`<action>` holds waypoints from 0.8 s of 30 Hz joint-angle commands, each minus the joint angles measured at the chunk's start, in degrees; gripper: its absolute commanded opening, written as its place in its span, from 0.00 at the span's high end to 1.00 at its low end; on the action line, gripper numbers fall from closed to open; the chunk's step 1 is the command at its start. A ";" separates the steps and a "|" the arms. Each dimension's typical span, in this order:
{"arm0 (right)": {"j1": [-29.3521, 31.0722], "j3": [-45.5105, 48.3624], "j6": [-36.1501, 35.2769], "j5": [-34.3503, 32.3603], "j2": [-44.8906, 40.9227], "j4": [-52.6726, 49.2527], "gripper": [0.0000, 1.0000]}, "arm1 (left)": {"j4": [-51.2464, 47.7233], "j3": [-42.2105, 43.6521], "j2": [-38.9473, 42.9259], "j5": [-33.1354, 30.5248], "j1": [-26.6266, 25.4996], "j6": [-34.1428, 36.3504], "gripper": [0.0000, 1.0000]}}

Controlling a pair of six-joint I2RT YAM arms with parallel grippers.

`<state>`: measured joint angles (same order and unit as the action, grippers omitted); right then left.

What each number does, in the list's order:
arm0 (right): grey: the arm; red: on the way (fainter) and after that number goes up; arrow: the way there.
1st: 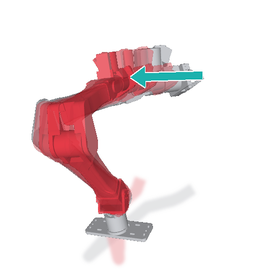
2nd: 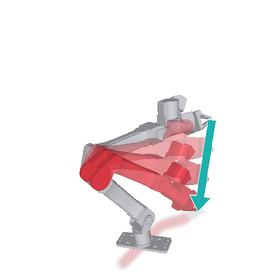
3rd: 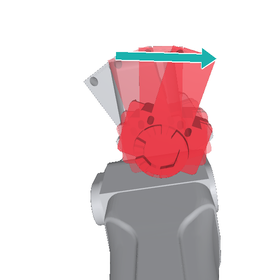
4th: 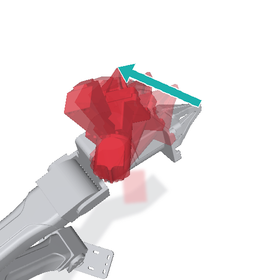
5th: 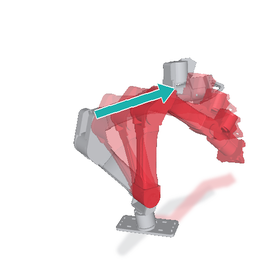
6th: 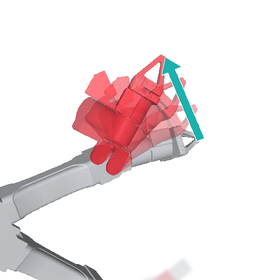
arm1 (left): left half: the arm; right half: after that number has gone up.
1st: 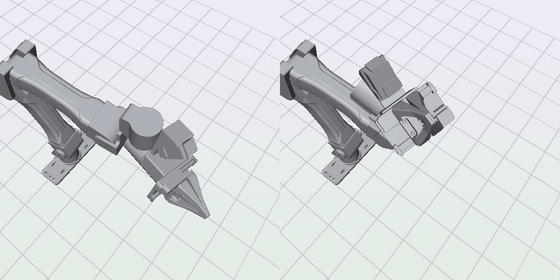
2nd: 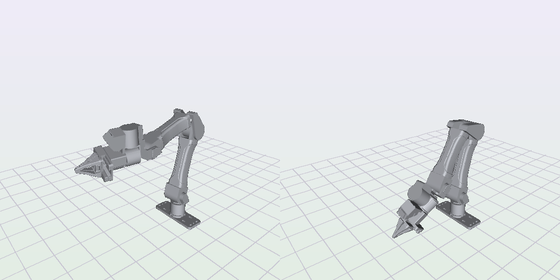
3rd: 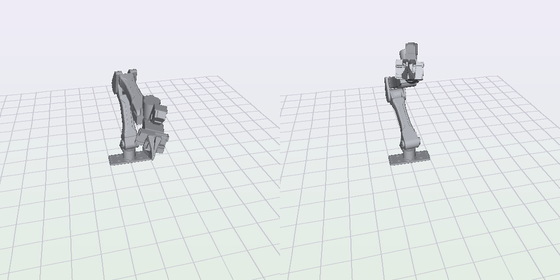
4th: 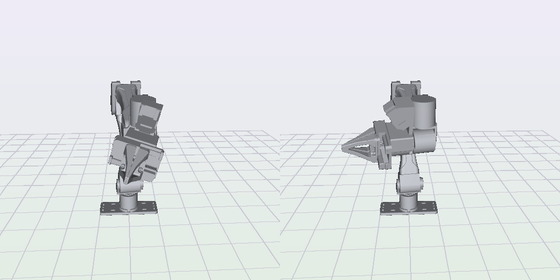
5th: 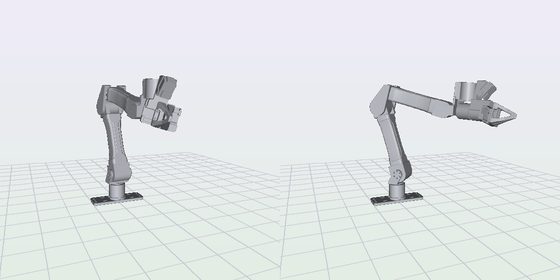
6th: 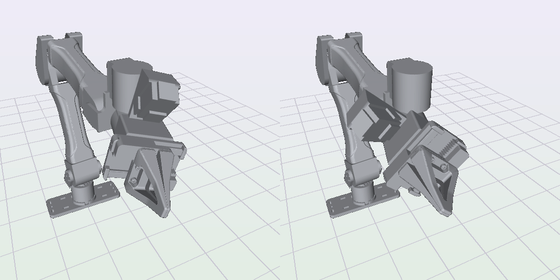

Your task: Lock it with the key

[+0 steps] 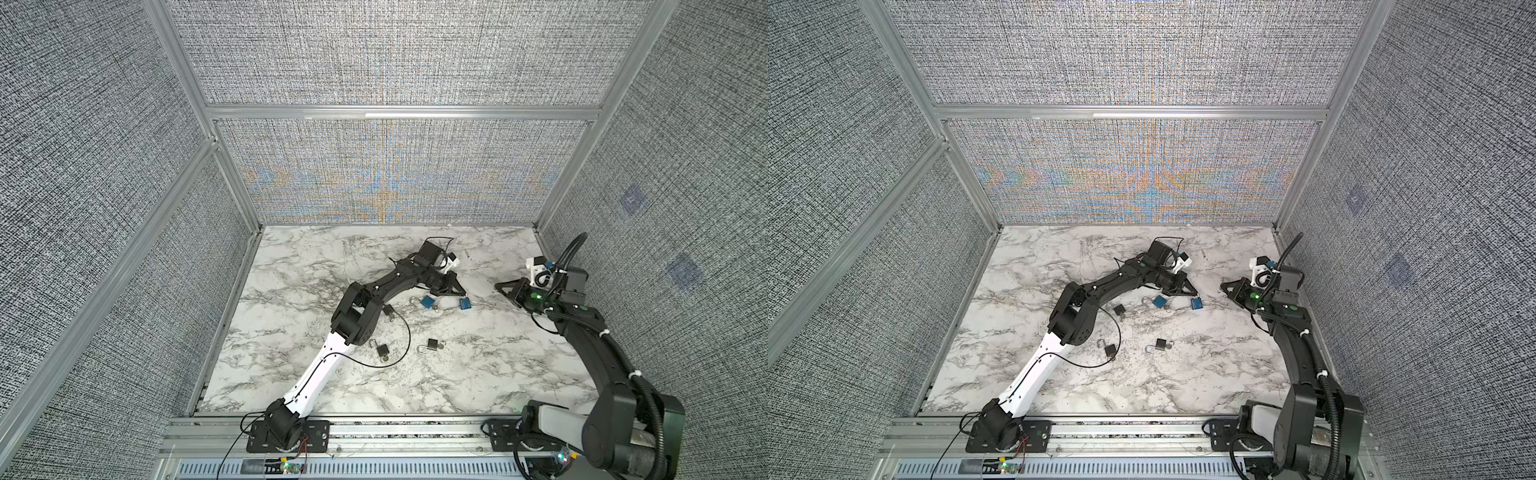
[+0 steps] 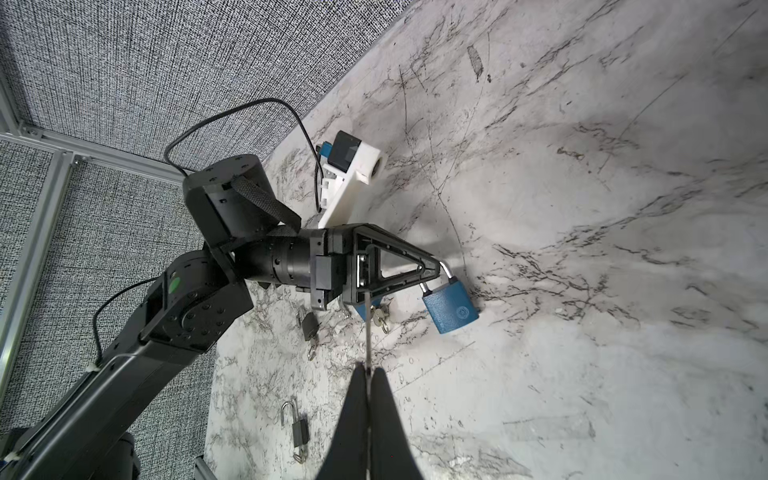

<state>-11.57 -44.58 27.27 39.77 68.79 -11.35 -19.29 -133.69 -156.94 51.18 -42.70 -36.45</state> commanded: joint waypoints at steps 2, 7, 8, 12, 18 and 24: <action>-0.03 -0.01 0.06 0.42 -0.21 -0.03 1.00 | 4.13 -0.48 -0.36 0.88 0.25 -2.11 0.78; -0.02 -0.14 -0.29 -0.55 -0.16 -0.72 1.00 | 4.79 -0.48 0.38 -0.83 1.21 -2.27 0.74; 0.03 -0.11 -0.49 -0.95 -0.02 -1.04 1.00 | 4.62 -0.24 0.81 -1.61 1.56 -2.05 0.74; 0.23 -0.32 -0.98 -1.14 1.15 -1.73 1.00 | 4.44 1.35 3.41 -3.75 2.81 -0.51 0.73; 1.50 -1.92 -3.41 -3.06 4.48 -3.90 1.00 | 3.76 6.17 9.25 -7.22 4.52 2.46 0.73; 3.84 -5.29 -7.24 -6.73 10.33 -7.30 1.00 | 10.60 19.76 23.01 -11.86 6.36 5.75 0.73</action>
<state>-8.58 -48.69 22.68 35.66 77.25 -16.12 -14.52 -118.61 -139.94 42.44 -37.04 -33.63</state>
